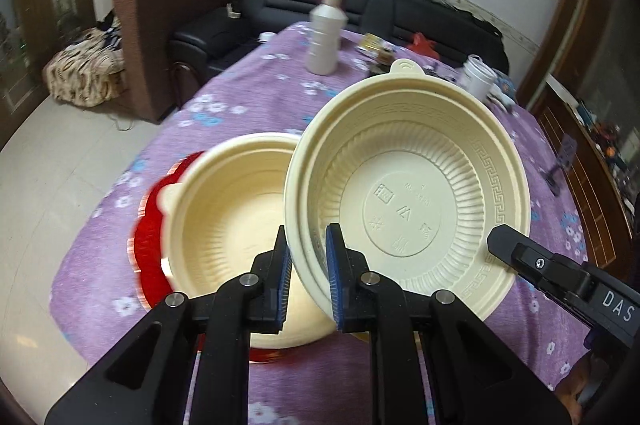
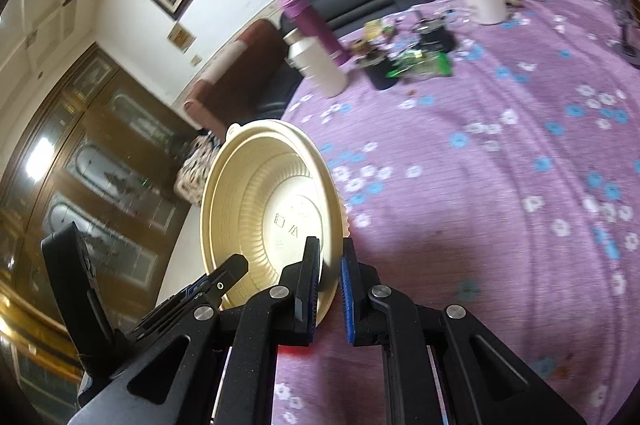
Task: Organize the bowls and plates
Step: 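Carry the second beige bowl over the stacked bowls on the plates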
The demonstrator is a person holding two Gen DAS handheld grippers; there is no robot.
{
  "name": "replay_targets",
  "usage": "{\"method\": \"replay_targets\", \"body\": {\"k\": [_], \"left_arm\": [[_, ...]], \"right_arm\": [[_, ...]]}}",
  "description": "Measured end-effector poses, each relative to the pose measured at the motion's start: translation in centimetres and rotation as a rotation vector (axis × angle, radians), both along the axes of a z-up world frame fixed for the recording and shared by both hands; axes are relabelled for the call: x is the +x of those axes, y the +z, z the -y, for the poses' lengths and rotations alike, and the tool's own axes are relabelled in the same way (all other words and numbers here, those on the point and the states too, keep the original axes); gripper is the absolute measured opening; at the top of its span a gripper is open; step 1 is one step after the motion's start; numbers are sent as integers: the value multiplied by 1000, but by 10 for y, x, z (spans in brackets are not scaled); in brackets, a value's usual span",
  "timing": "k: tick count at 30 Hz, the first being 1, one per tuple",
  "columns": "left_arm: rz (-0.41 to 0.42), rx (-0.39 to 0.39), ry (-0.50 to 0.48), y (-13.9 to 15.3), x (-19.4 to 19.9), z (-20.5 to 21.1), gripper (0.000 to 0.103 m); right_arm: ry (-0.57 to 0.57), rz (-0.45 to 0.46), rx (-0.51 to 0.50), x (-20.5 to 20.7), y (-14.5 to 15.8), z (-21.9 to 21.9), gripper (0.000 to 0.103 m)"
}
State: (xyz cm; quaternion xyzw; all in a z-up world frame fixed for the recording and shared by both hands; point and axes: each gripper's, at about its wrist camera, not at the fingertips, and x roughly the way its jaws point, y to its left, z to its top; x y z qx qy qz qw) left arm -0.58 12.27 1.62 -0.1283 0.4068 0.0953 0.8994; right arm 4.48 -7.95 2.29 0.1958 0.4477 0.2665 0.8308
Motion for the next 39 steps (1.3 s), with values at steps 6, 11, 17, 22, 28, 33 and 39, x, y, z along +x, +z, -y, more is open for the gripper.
{"method": "replay_targets", "body": {"k": [6,11,17,22,28,33,39], "left_arm": [[-1,-5,65,-5,-16,-31,15],[-4,-13,97,-8,-24,-47,15],[-7,-25,117,-12,-29,-57,15],[-18,-33,122,-15,-31,-63,15],[-42,-45,118,-24,-32,-68,15],[-53,-46,114,-27,-32,-68,15],[-51,-42,111,-26,-32,-67,15]], "right_arm": [[73,0,-5,-8,-3,-37,9],[111,8,-24,-12,-3,-58,9],[134,7,-38,-14,-5,-72,9],[149,0,-48,-14,-7,-78,9],[155,-22,-60,-11,-16,-82,9],[159,-31,-66,-10,-20,-83,9],[159,-28,-65,-11,-19,-83,9]]}}
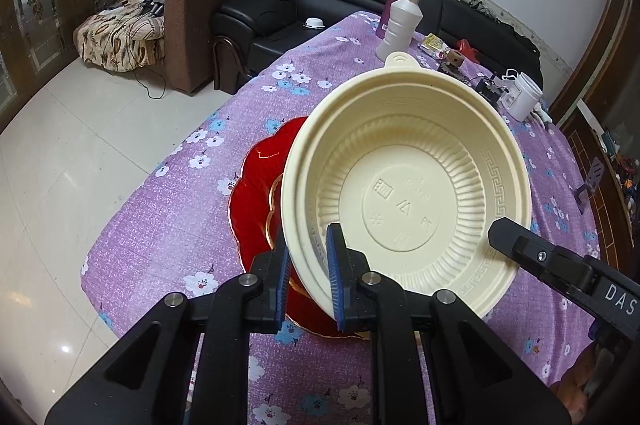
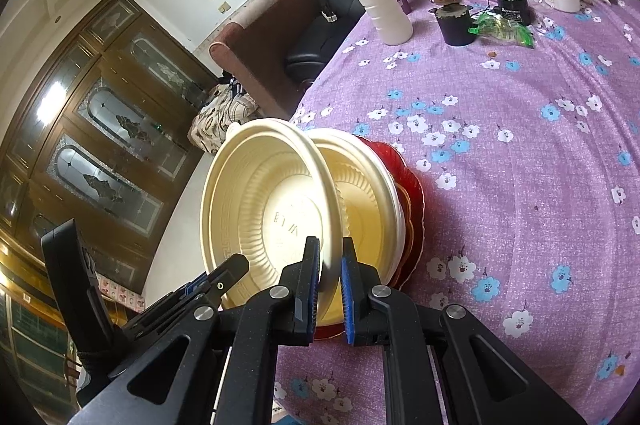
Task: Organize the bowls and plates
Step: 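Carry the second beige bowl over the stacked bowls on the plates, then lower the second beige bowl into the first beige bowl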
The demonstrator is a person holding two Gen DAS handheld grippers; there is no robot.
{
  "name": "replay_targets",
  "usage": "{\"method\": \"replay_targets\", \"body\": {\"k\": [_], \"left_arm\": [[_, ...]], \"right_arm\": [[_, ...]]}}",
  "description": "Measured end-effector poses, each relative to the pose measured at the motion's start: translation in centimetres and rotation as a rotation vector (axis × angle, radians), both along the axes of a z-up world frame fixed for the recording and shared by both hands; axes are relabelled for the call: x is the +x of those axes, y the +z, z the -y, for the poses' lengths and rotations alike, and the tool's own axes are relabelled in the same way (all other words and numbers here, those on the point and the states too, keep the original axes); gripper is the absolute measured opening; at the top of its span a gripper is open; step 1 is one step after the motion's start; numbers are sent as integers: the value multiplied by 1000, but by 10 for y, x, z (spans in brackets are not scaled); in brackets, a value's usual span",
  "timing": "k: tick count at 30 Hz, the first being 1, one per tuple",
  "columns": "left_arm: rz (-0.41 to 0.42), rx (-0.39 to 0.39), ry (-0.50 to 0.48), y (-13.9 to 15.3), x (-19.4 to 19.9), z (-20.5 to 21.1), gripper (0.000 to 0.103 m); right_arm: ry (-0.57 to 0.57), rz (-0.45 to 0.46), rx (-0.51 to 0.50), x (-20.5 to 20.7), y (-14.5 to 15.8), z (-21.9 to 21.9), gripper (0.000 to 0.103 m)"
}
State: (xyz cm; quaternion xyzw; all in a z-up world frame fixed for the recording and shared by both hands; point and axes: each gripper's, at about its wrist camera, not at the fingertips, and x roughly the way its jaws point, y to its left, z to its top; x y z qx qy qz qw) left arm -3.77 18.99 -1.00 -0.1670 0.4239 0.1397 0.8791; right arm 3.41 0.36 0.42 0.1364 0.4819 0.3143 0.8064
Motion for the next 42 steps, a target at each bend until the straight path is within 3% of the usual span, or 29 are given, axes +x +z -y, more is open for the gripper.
{"method": "replay_targets", "body": {"k": [42], "left_arm": [[-49,-13,-50,-5,9,7,16]], "right_arm": [[-13,-45,-16,7,-8,9,9]]}}
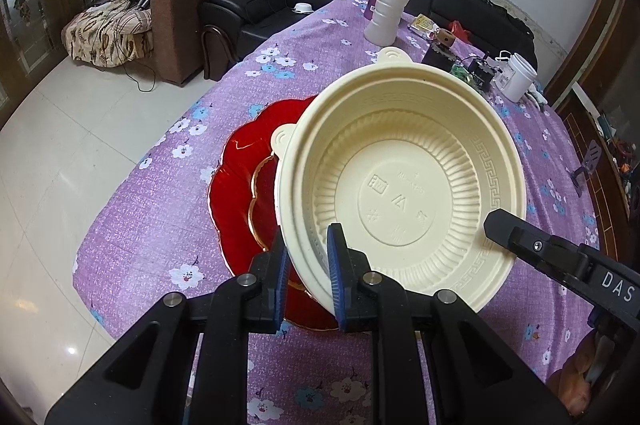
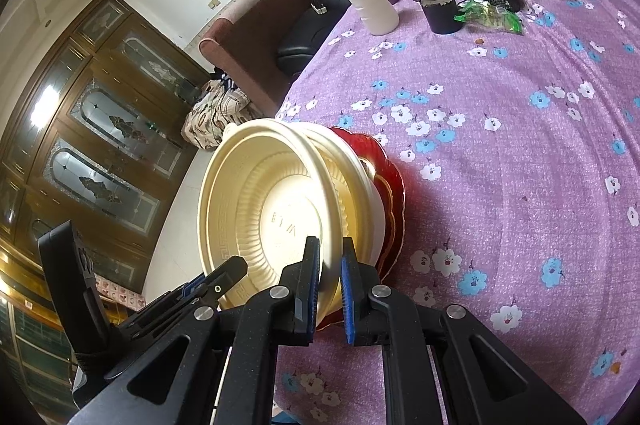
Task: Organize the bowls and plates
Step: 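Lower the second beige bowl into the first beige bowl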
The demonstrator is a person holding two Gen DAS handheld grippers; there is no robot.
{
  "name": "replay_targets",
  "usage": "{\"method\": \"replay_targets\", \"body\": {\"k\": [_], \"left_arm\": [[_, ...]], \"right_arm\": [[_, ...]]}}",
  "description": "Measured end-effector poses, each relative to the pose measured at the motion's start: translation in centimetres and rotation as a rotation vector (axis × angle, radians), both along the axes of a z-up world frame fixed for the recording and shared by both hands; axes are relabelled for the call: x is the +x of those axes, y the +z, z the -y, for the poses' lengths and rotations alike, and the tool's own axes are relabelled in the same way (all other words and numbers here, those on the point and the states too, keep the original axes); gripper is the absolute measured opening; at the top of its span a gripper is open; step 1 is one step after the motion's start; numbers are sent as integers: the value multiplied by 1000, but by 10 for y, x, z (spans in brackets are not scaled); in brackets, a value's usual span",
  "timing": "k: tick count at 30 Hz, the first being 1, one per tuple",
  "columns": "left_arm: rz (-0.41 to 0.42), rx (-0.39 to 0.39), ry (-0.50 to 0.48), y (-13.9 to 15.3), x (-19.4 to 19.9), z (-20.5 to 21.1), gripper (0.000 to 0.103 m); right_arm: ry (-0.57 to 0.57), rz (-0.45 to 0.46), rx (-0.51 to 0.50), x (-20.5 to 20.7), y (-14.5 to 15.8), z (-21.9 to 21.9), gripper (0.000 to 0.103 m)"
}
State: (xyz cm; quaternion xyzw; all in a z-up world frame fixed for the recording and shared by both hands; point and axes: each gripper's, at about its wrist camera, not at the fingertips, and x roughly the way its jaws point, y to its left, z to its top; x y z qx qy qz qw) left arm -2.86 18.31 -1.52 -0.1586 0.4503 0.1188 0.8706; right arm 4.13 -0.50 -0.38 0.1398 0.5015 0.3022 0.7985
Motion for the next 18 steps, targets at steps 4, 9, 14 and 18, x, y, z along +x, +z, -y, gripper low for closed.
{"method": "replay_targets", "body": {"k": [4,9,14,18], "left_arm": [[0,0,0,0,1,0,16],[0,1,1,-1,1,0,16],[0,3,-1,-1,2,0,16],[-2,2,0,-1,1,0,16]], "right_arm": [[0,-1,1,0,0,0,9],[-1,-8,0,2,-2,0,9],[-2,-7,-2,2,-4,0,9],[-2,-8,-1,1,-4,-1,9]]}}
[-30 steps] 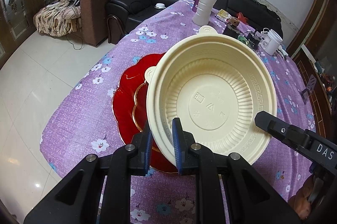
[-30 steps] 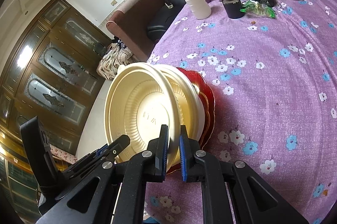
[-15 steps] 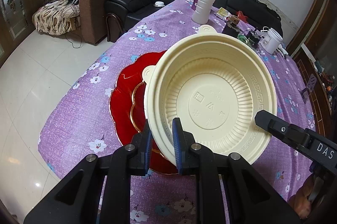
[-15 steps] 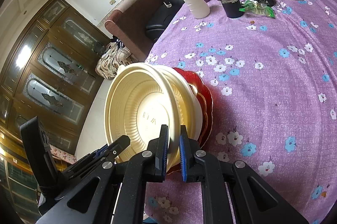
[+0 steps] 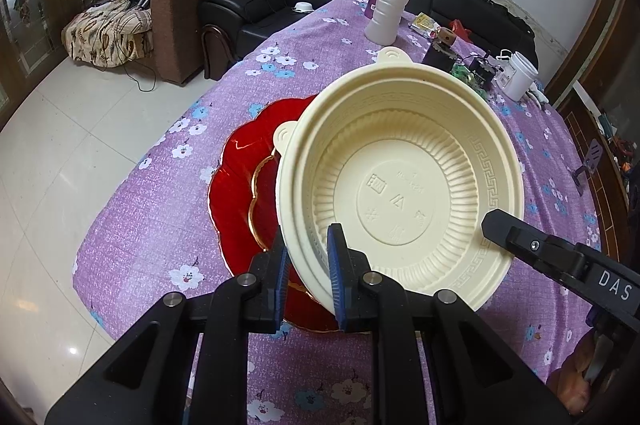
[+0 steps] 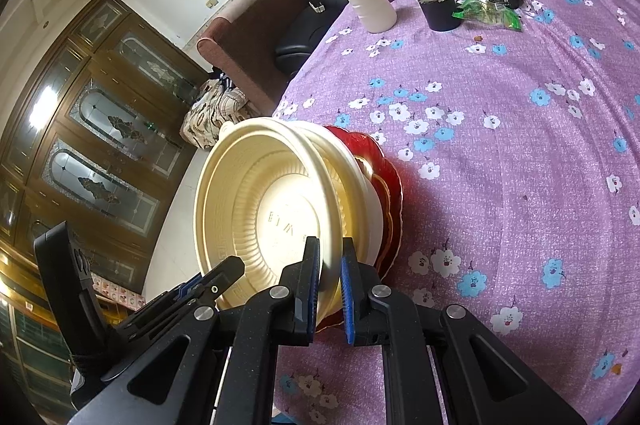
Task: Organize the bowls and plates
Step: 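Lower the second beige bowl into the first beige bowl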
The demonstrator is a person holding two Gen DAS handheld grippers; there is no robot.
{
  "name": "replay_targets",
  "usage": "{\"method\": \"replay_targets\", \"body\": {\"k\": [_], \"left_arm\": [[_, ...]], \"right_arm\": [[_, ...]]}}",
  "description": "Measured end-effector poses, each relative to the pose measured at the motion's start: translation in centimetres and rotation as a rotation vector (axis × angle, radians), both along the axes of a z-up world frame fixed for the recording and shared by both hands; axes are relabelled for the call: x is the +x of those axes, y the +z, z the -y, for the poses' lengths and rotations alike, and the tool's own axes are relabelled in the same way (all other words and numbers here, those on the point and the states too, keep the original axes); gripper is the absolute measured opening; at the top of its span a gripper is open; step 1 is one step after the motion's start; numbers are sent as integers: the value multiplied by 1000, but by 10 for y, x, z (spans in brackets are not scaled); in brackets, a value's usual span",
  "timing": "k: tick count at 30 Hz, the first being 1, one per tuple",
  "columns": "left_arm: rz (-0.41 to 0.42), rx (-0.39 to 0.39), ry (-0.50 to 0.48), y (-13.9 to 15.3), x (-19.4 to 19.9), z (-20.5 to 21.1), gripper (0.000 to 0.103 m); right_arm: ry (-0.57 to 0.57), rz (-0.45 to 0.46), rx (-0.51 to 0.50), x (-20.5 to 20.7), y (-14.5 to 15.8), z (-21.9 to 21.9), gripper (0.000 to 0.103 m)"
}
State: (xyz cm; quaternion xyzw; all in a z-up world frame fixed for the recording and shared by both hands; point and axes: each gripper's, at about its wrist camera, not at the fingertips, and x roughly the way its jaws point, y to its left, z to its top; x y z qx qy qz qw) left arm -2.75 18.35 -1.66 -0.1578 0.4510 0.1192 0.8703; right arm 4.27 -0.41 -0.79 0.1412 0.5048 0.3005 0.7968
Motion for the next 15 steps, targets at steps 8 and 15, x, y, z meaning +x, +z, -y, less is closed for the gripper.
{"method": "replay_targets", "body": {"k": [8,15], "left_arm": [[1,6,2,0,0,1,16],[2,9,3,-1,1,2,16]], "right_arm": [[-1,-4,1,1,-1,0,9],[-1,-5,6,1,0,0,9]]}}
